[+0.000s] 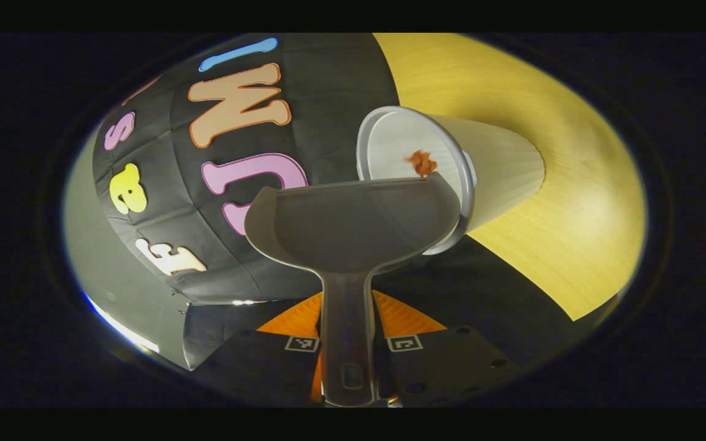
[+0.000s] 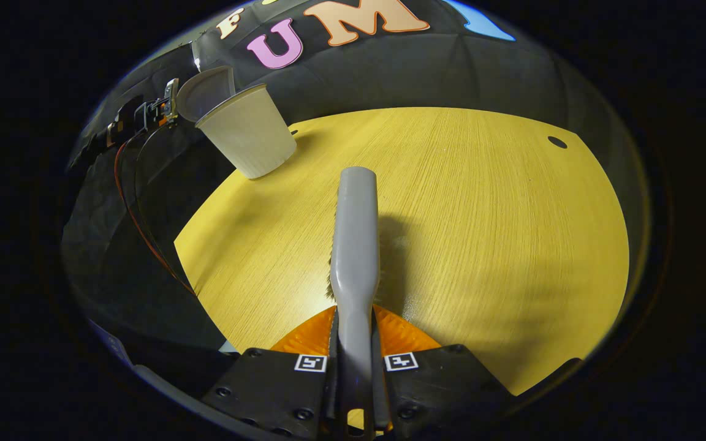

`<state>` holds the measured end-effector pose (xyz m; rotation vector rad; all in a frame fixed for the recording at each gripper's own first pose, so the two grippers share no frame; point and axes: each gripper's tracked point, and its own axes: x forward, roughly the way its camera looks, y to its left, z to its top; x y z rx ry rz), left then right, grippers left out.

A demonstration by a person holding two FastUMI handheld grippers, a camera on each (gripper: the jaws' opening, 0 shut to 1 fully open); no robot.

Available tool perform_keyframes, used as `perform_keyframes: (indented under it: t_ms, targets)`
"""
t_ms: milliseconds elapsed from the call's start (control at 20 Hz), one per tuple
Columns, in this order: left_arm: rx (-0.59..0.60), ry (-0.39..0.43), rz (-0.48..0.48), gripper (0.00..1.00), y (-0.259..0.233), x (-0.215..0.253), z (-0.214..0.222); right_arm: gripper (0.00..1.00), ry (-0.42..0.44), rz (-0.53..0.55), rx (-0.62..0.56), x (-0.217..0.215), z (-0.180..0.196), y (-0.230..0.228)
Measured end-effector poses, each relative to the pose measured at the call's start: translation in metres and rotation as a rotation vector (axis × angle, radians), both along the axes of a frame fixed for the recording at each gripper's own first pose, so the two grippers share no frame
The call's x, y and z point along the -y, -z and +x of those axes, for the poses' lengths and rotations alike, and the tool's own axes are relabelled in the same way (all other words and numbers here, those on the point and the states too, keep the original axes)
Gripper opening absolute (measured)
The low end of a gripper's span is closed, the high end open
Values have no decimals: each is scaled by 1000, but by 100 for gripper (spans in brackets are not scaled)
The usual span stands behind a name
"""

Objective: Pick up the small broom and dustpan from the desktop, sweep the trash into the dustpan with the broom, and then empty the trash into the garbage bin.

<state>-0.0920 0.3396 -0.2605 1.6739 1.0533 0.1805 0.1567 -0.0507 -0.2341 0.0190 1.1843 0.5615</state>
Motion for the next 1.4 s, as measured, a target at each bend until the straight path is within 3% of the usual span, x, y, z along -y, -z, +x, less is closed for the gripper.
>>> perform_keyframes:
  t_ms: [250, 500, 650, 900, 1000, 1200, 1400]
  targets:
    - [273, -192, -340, 25, 17, 9, -1, 19, 26, -7, 27, -1, -2, 4]
    - [503, -281, -652, 27, 35, 58, 8, 19, 95, -11, 51, -4, -1, 1]
    - [578, -268, -813, 24, 47, 107, 18, 18, 115, -12, 63, -4, 0, -2]
    - [594, -264, -1084, 25, 84, 213, 0, 19, 144, -37, 84, -4, 2, -5]
    - [587, -251, -1129, 24, 101, 243, -6, 19, 159, -52, 97, -3, 2, -6]
    - [520, -342, -1237, 25, 159, 292, -39, 19, 191, -96, 119, -3, 1, -6]
    - [434, -425, -1246, 24, 213, 311, -75, 19, 218, -152, 122, -4, 0, -9]
